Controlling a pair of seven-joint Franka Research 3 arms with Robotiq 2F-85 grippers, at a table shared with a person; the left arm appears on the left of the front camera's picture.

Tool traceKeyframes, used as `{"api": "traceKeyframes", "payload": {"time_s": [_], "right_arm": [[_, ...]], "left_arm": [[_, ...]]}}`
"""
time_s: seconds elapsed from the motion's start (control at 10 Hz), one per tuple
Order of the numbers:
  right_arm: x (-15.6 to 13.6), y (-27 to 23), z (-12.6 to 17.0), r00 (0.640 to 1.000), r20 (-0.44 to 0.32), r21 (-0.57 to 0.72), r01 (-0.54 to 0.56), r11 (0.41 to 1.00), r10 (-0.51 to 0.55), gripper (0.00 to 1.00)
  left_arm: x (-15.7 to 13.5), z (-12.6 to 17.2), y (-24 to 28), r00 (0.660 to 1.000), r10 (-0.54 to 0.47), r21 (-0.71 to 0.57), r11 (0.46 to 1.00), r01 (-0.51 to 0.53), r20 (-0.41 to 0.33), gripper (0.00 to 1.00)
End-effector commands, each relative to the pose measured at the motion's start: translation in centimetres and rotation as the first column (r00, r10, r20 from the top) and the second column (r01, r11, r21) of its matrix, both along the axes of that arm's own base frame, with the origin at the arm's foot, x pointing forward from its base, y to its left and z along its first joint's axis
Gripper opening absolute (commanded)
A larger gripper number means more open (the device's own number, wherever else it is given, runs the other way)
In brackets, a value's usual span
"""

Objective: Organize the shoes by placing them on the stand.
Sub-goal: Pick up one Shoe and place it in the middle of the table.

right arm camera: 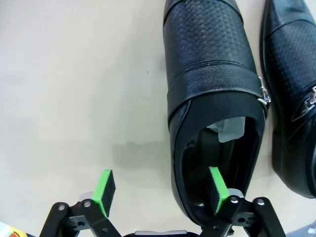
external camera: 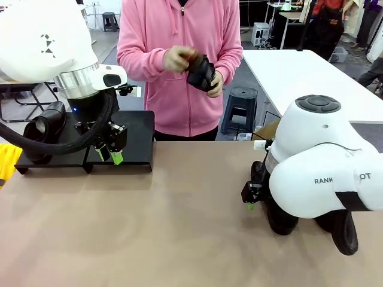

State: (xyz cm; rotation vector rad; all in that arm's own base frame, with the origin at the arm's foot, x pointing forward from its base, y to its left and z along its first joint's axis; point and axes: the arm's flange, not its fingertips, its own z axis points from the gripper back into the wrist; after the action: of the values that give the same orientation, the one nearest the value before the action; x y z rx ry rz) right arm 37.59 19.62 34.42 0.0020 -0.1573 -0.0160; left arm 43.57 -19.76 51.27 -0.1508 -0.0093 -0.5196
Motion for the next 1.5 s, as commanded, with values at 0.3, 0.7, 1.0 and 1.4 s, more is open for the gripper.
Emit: {"api": "traceKeyframes", "payload": {"time_s": [0.3, 0.7, 1.0, 1.4], "right_arm": [[1.1, 0.6, -0.4, 0.999, 0.043, -0.060, 0.027, 0.998, -0.024, 0.13], [2.1, 0.3, 0.1, 1.000, 0.023, -0.084, 0.014, 0.996, -0.012, 0.00], [2.2, 0.0, 0.2, 1.000, -0.003, -0.073, 0.007, 0.997, -0.008, 0.00], [-0.5, 1.8, 6.6, 0.993, 0.094, -0.009, 0.073, 0.997, -0.072, 0.00]], "left_arm": [[-0.2, 0.0, 0.2, 1.000, 0.001, -0.008, 1.000, -0.001, 0.006, 0.40], [-0.2, 0.0, 0.2, 1.000, 0.001, -0.008, 1.000, -0.001, 0.006, 0.40], [-0.2, 0.0, 0.2, 1.000, 0.001, -0.008, 1.000, -0.001, 0.006, 0.40], [-0.2, 0.0, 0.2, 1.000, 0.001, -0.008, 1.000, -0.001, 0.006, 0.40]]}}
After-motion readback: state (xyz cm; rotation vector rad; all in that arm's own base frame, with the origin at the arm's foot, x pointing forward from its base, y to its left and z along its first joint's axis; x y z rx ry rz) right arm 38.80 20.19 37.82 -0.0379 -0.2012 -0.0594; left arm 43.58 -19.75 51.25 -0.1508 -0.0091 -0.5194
